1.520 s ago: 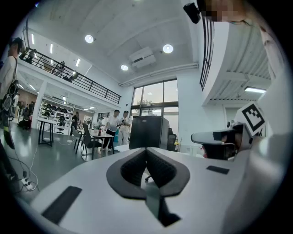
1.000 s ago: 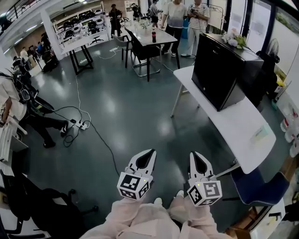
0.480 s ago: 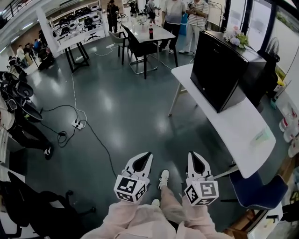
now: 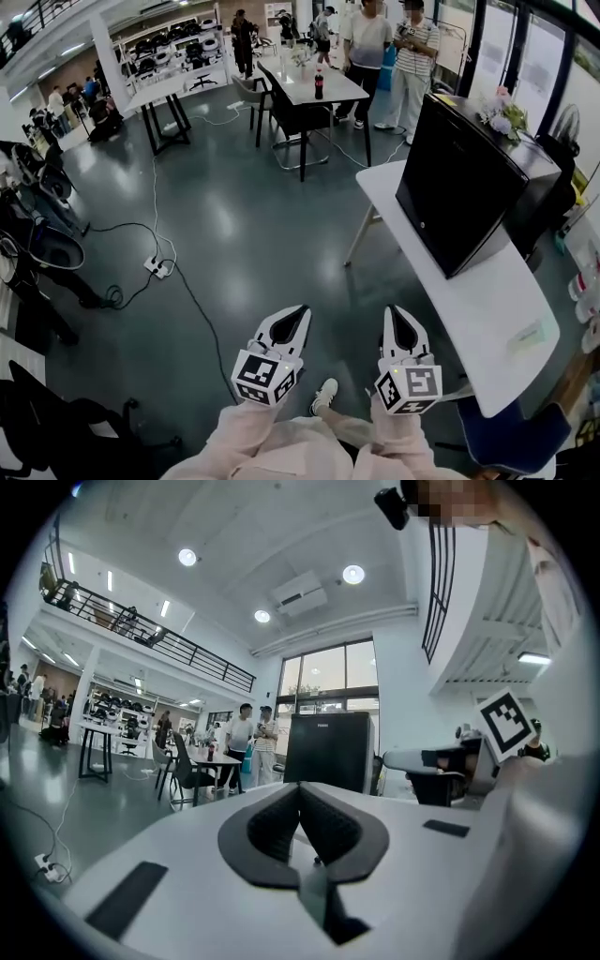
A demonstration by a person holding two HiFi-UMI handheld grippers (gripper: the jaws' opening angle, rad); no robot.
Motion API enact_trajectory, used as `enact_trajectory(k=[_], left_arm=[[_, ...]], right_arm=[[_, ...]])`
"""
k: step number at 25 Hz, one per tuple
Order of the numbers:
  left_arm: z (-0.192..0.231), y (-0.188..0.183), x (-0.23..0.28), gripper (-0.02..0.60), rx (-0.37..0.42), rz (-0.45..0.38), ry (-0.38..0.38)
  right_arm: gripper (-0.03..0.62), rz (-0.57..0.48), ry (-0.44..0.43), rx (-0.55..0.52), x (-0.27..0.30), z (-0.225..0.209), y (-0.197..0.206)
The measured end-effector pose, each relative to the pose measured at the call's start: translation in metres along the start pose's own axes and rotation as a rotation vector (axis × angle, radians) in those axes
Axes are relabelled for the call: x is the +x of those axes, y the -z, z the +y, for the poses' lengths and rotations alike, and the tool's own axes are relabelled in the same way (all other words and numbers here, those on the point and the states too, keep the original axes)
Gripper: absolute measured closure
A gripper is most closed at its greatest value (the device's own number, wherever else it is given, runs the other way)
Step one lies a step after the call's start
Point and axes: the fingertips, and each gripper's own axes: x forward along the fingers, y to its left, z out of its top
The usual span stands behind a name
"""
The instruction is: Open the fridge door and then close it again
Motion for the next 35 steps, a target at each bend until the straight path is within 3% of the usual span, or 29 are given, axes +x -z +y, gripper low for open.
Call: enact_trajectory(k=[8,19,28,35], left_arm=[[0.042,-0.009,0.094,0.571,-0.001,-0.014,-0.032],[0.053,-0.005,0.151,0.571,-0.038,-0.014,-0.008],[0.058,-0.004,0.196,0.571,-0.038,0.005,0.069],[0.067,-0.007,0.274,0.571,-0.026,0.028,0.171]], right_arm=[[0.58,0.005,-0.007,-0.054,0.095,-0.054,-0.007],[0.582,0.026,-0.006,-0.129,0.139,-0.08,-0.01],[0.582,0.04,0.048,-0.111,0.158,-0.103,-0.01],[0.58,0.031,0.145,-0.116,0.2,-0.149,-0.017]])
